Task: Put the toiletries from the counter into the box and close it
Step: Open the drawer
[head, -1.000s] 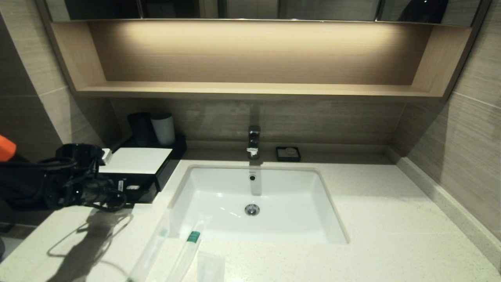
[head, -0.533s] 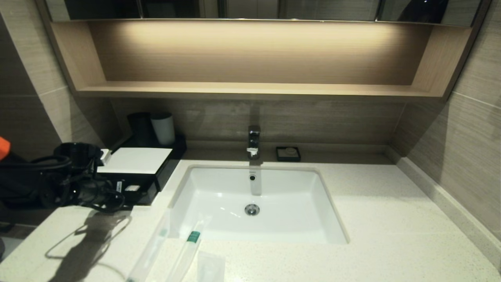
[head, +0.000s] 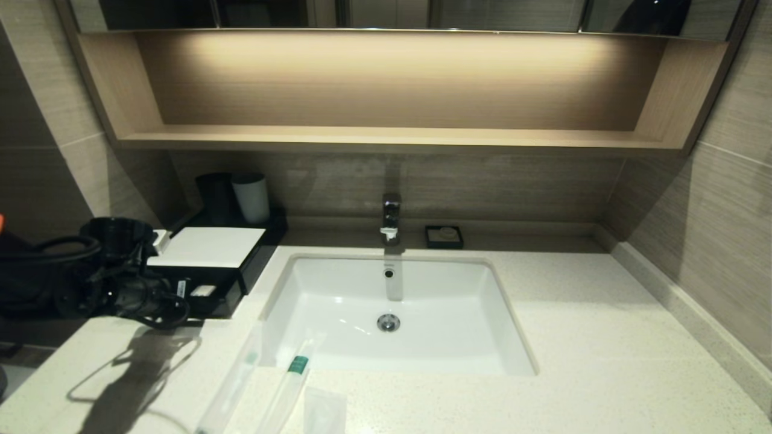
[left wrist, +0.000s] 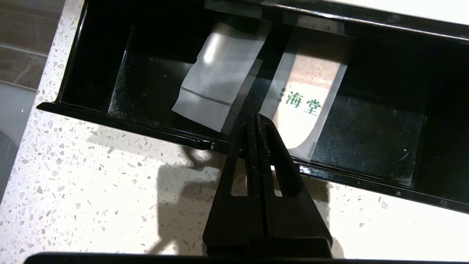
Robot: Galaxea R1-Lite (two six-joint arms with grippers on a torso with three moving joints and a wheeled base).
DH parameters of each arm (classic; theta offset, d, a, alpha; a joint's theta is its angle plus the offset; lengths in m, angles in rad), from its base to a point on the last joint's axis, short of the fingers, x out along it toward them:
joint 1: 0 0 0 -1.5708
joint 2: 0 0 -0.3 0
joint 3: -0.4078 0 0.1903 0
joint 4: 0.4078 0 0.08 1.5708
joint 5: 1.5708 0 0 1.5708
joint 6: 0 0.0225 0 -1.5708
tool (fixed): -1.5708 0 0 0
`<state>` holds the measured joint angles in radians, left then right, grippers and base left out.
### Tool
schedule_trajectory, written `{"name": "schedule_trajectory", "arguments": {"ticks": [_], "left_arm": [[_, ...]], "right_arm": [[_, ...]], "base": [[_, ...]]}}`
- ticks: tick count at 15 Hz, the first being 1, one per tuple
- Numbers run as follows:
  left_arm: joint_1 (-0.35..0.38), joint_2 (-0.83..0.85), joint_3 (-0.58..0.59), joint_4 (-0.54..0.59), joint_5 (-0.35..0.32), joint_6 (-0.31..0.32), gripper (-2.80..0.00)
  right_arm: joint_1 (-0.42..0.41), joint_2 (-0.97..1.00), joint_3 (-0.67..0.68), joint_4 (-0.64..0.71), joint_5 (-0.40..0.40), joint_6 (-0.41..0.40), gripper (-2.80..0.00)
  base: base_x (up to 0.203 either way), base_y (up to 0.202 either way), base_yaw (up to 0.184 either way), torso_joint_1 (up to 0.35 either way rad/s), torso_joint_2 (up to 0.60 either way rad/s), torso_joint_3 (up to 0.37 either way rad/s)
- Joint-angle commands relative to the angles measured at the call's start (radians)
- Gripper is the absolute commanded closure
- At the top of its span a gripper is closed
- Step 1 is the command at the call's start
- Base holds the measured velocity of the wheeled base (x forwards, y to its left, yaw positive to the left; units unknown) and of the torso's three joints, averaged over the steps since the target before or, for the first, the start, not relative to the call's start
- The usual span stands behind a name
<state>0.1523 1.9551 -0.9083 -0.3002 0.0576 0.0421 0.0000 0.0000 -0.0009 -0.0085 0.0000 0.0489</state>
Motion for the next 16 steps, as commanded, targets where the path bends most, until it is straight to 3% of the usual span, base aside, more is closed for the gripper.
{"name": "schedule_trajectory", "arguments": {"ticks": [1, 16], "left_arm": [[0.000, -0.013, 0.001, 0.015, 0.001, 0.001, 0.00], [0.001, -0.075, -0.001, 0.163, 0.002, 0.004, 0.00]], "right_arm": [[0.000, 0.002, 0.001, -0.001, 0.000, 0.000, 0.00], [0.000, 0.002, 0.001, -0.001, 0.000, 0.000, 0.00]], "base": [[0.000, 0.000, 0.000, 0.000, 0.00, 0.000], [0.000, 0.000, 0.000, 0.000, 0.00, 0.000]]}}
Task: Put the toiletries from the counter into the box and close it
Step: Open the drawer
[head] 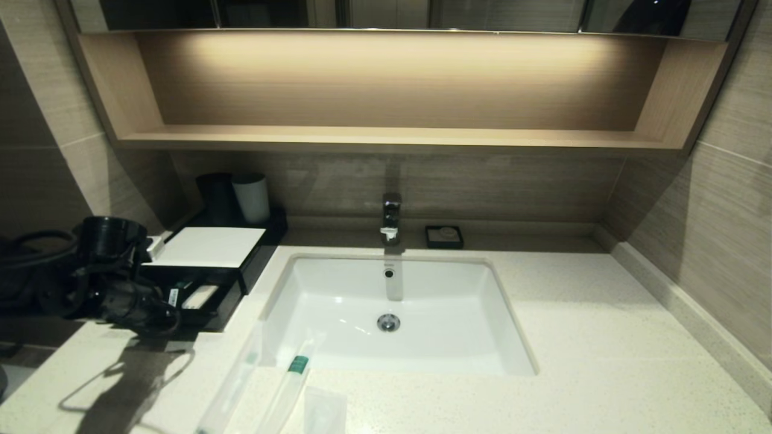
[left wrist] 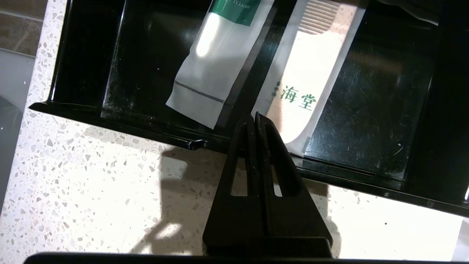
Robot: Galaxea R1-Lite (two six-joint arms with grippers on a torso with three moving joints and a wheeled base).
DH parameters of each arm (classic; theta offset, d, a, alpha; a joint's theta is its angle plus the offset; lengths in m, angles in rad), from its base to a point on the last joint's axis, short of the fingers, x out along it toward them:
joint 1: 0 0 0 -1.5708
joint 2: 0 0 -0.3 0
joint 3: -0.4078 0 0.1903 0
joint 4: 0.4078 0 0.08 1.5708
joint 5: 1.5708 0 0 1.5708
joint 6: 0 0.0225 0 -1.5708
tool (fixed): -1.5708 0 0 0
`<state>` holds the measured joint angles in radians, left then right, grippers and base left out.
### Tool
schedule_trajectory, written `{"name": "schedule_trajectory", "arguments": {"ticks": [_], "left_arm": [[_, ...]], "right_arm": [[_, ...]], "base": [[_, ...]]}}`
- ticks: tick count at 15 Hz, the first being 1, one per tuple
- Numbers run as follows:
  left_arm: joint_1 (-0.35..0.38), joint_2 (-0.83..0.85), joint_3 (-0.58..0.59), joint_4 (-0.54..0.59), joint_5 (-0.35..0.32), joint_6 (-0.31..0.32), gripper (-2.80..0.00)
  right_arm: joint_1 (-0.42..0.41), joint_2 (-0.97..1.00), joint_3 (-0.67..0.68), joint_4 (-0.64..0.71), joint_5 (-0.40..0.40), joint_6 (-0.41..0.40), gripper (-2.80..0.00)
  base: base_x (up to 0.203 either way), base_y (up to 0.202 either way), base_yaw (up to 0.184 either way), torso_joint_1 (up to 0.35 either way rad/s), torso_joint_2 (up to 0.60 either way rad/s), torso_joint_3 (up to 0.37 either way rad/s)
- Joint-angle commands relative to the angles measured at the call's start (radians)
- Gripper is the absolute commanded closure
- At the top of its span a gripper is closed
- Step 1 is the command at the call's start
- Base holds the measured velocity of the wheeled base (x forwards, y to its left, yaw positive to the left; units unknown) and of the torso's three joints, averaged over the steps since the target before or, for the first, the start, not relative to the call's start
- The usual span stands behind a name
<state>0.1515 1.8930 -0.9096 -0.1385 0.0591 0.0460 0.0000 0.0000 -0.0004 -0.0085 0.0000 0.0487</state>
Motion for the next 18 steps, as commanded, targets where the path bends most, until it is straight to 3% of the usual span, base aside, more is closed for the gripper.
{"name": "schedule_trajectory", "arguments": {"ticks": [1, 18], "left_arm": [[0.000, -0.017, 0.000, 0.016, 0.001, 0.000, 0.00], [0.002, -0.088, 0.015, 0.143, 0.001, 0.000, 0.00]], "right_arm": [[0.000, 0.002, -0.001, -0.001, 0.000, 0.000, 0.00], [0.000, 0.002, -0.001, -0.001, 0.000, 0.000, 0.00]], "base": [[0.000, 0.000, 0.000, 0.000, 0.00, 0.000], [0.000, 0.000, 0.000, 0.000, 0.00, 0.000]]}}
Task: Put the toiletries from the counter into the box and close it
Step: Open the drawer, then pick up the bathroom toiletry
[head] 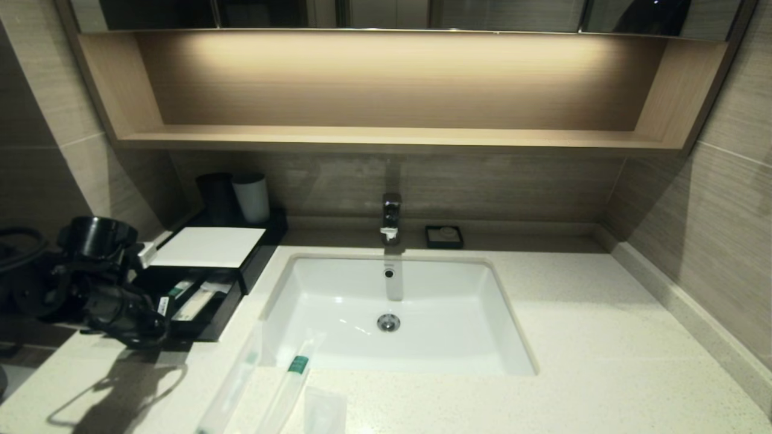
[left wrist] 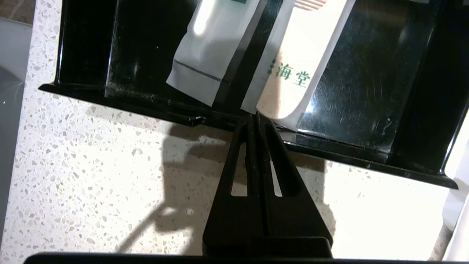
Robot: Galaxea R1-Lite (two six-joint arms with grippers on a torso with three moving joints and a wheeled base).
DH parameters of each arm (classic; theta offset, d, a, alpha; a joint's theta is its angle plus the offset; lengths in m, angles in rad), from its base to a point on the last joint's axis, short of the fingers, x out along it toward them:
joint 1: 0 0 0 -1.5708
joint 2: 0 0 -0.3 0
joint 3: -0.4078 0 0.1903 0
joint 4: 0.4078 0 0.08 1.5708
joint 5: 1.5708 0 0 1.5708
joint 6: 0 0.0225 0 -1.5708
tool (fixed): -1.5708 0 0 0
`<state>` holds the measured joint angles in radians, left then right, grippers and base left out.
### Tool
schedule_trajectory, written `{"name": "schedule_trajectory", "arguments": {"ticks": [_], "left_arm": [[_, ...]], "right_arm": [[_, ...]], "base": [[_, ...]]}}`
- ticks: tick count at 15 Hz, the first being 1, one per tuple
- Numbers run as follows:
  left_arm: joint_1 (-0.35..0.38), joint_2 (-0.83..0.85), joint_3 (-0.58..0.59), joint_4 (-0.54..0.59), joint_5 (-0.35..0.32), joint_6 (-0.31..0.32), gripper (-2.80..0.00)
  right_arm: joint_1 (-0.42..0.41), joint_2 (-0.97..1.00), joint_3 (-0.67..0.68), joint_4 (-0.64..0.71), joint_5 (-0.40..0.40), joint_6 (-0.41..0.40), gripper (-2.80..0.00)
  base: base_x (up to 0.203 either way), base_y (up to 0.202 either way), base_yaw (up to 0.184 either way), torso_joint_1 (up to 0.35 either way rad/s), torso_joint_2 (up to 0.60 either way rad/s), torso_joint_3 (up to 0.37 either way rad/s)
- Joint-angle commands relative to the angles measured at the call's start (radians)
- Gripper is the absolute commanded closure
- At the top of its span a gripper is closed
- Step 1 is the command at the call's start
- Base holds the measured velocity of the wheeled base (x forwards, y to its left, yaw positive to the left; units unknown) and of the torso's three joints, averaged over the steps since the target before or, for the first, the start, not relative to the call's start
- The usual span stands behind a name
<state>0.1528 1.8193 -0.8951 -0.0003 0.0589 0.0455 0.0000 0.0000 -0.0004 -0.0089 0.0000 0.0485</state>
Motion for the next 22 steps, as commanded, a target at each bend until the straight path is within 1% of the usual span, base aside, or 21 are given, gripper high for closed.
{"name": "schedule_trajectory", "arguments": {"ticks": [1, 9, 13, 17, 20, 22], "left_arm": [[-0.001, -0.017, 0.001, 0.012, 0.001, 0.000, 0.00], [0.001, -0.038, 0.002, 0.055, 0.001, 0.000, 0.00], [0.002, -0.104, 0.002, 0.064, 0.001, -0.002, 0.00], [-0.001, -0.228, -0.006, 0.152, -0.006, 0.000, 0.00], [-0.019, -0.303, -0.012, 0.225, -0.024, 0.000, 0.00], [-0.080, -0.341, -0.028, 0.301, -0.034, -0.002, 0.00]], "right_arm": [[0.000, 0.002, 0.000, 0.000, 0.000, 0.001, 0.00], [0.000, 0.002, -0.001, 0.000, 0.000, 0.001, 0.00], [0.000, 0.002, -0.001, 0.000, 0.000, 0.001, 0.00], [0.000, 0.002, -0.001, 0.000, 0.000, 0.001, 0.00], [0.000, 0.002, -0.001, 0.000, 0.000, 0.001, 0.00], [0.000, 0.002, 0.000, 0.000, 0.000, 0.001, 0.00]], "base": [[0.000, 0.000, 0.000, 0.000, 0.00, 0.000], [0.000, 0.000, 0.000, 0.000, 0.00, 0.000], [0.000, 0.000, 0.000, 0.000, 0.00, 0.000], [0.000, 0.000, 0.000, 0.000, 0.00, 0.000], [0.000, 0.000, 0.000, 0.000, 0.00, 0.000], [0.000, 0.000, 0.000, 0.000, 0.00, 0.000]]}}
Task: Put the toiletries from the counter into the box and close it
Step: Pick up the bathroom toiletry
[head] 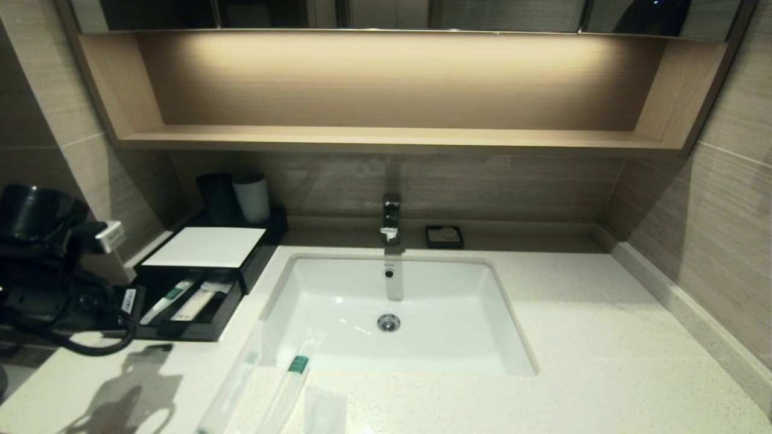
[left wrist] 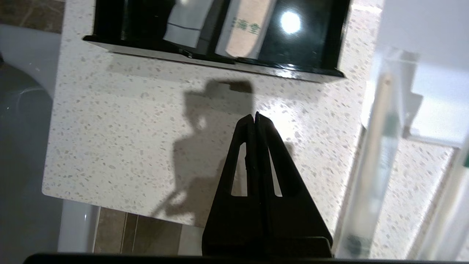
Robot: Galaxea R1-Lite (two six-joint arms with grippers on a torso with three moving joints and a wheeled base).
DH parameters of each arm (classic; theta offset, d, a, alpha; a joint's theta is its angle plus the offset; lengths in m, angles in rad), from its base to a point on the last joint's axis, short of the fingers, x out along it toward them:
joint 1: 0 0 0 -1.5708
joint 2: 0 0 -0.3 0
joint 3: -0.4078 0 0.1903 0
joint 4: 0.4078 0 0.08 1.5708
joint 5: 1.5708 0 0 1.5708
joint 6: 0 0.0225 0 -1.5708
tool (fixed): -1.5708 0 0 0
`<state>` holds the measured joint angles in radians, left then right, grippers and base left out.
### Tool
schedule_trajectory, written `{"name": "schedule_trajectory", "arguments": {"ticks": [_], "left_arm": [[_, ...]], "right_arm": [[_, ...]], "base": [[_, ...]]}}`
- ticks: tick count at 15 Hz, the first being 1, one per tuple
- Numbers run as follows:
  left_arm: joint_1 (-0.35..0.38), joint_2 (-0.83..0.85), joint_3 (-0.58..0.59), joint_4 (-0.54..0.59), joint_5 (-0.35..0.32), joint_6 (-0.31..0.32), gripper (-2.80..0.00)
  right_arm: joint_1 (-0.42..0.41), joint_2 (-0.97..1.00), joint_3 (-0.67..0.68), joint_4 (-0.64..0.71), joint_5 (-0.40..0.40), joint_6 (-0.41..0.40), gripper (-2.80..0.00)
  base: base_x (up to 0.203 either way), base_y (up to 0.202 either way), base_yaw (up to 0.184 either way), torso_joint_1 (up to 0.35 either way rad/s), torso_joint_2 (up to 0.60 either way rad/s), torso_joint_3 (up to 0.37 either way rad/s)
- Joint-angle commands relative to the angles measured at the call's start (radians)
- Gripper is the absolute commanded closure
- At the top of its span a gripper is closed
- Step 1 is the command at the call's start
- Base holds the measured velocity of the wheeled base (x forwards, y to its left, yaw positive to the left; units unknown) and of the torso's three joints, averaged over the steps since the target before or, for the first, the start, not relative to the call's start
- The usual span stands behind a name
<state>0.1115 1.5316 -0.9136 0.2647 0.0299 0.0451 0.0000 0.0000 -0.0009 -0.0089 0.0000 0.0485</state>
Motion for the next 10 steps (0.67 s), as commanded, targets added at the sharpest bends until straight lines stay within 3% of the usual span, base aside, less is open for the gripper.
{"name": "schedule_trajectory", "arguments": {"ticks": [1, 5, 10], "left_arm": [[-0.066, -0.073, -0.011, 0.068, -0.021, -0.004, 0.00], [-0.173, -0.130, -0.019, 0.187, -0.115, -0.010, 0.00], [-0.307, -0.147, -0.017, 0.276, -0.125, -0.037, 0.00]], "right_arm": [[0.000, 0.002, 0.001, 0.000, 0.000, 0.001, 0.00], [0.000, 0.002, -0.001, 0.000, 0.000, 0.001, 0.00], [0.000, 0.002, 0.001, 0.000, 0.000, 0.001, 0.00]], "base": [[0.000, 0.000, 0.000, 0.000, 0.00, 0.000], [0.000, 0.000, 0.000, 0.000, 0.00, 0.000], [0.000, 0.000, 0.000, 0.000, 0.00, 0.000]]}}
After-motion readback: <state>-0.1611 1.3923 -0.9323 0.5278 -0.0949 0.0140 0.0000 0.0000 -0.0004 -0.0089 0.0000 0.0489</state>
